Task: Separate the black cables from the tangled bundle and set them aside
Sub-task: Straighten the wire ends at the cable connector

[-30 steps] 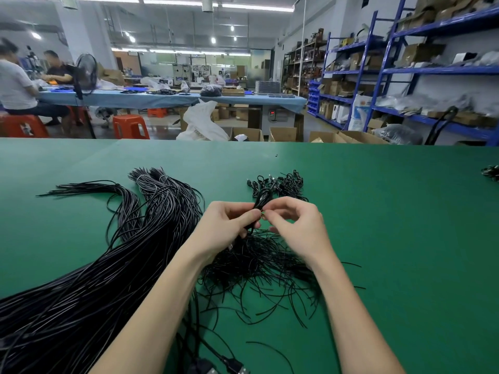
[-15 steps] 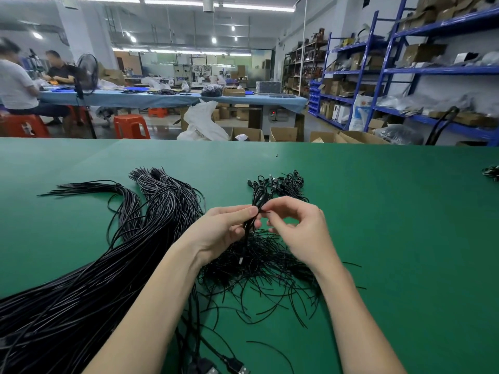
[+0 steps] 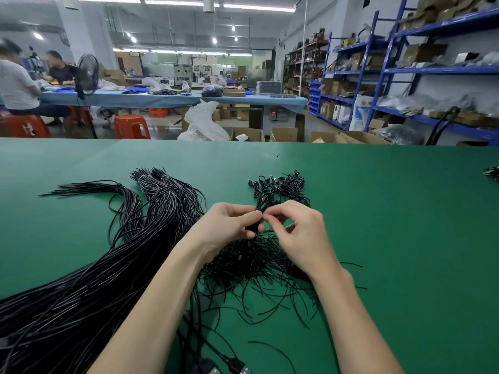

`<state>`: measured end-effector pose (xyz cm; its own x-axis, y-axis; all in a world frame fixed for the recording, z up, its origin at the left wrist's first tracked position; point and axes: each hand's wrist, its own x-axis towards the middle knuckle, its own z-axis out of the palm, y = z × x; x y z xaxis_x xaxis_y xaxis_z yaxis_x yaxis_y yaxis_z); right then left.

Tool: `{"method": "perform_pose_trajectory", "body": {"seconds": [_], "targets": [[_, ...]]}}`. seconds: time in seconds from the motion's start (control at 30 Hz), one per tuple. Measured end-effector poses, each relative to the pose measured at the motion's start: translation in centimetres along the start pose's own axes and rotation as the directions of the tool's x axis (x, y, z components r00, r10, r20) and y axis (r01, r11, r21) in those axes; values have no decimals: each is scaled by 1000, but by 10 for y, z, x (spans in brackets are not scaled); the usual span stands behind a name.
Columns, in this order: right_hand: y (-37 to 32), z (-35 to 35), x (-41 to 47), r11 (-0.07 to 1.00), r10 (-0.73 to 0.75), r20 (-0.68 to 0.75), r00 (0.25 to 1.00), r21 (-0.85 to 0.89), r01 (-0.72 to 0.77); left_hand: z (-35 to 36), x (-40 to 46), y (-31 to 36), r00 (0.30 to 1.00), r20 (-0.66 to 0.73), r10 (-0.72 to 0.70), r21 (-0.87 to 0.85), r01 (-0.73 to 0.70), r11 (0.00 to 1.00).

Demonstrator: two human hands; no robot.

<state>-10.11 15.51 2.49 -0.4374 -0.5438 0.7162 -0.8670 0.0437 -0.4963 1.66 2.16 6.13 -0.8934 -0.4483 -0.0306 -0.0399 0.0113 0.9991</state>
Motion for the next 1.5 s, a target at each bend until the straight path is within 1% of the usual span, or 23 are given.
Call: {"method": "perform_pose_trajectory", "body": {"seconds": [0.1, 0.27, 0.37, 0.43, 0.5, 0.57, 0.63, 0.73, 0.8, 0.87, 1.03, 1.1, 1.13, 1.2, 1.23, 1.27, 1.37, 1.43, 1.47, 1.5], "targets": [[-2, 5, -2, 1000, -5, -24, 1000, -23, 5, 3, -1, 2, 999, -17, 35, 90, -33, 995], [-8, 6, -2, 999, -7, 5, 1000, -38, 7, 1, -1, 3, 996, -88, -22, 151, 35, 988], [-7, 6, -1, 997, 54, 57, 997, -63, -50, 1, -1, 1, 994, -105, 1, 295, 30, 955], [-6, 5, -1, 993, 103, 77, 992, -69, -98, 3, -3, 2, 996, -74, 53, 445, -14, 895], [-6, 4, -1, 990, 129, 97, 987, -73, -122, 8, -4, 3, 990, -60, 128, 650, -59, 758], [-6, 2, 1, 988, 138, 139, 981, -81, -128, 14, -4, 4, 977, -75, 200, 784, -66, 617], [-6, 1, 2, 987, 142, 178, 974, -94, -127, 20, -4, 3, 968, -80, 239, 831, -68, 552], [-7, 4, 0, 985, 146, 178, 973, -116, -127, 25, -3, 2, 965, -81, 248, 853, -62, 518], [-7, 6, 0, 985, 147, 153, 977, -110, -131, 25, -3, 2, 962, -92, 256, 851, -57, 523], [-8, 9, -1, 988, 128, 129, 983, -105, -115, 22, -5, 3, 966, -97, 239, 824, -57, 564], [-7, 15, -5, 992, 117, 72, 990, -61, -113, 14, -3, 0, 985, -94, 146, 663, -47, 747], [-9, 17, -6, 988, 153, 15, 988, 12, -153, 14, -2, -1, 986, -96, 139, 575, -59, 816], [-10, 16, -6, 979, 192, -9, 981, 72, -190, 14, -1, -1, 986, -97, 136, 497, -70, 865], [-11, 15, -2, 928, 307, -16, 952, 227, -296, 13, 0, -2, 988, -107, 112, 280, -79, 957], [-11, 14, 0, 882, 370, 7, 929, 312, -354, 11, 1, -2, 990, -109, 95, 185, -73, 980], [-11, 12, 3, 826, 432, 46, 901, 382, -415, 8, 2, -2, 991, -107, 76, 136, -61, 989], [-12, 5, 6, 642, 537, 222, 813, 518, -566, -4, 3, -4, 998, -47, 32, 171, -24, 985], [-12, -1, 7, 451, 563, 390, 729, 593, -666, -12, 3, -4, 999, 40, 25, 136, -30, 990], [-11, -4, 8, 325, 565, 479, 672, 619, -715, -16, 2, -4, 995, 85, 56, 131, -67, 989], [-11, -7, 9, 170, 561, 571, 599, 629, -759, -19, 0, -3, 986, 130, 108, 146, -127, 981]]}}
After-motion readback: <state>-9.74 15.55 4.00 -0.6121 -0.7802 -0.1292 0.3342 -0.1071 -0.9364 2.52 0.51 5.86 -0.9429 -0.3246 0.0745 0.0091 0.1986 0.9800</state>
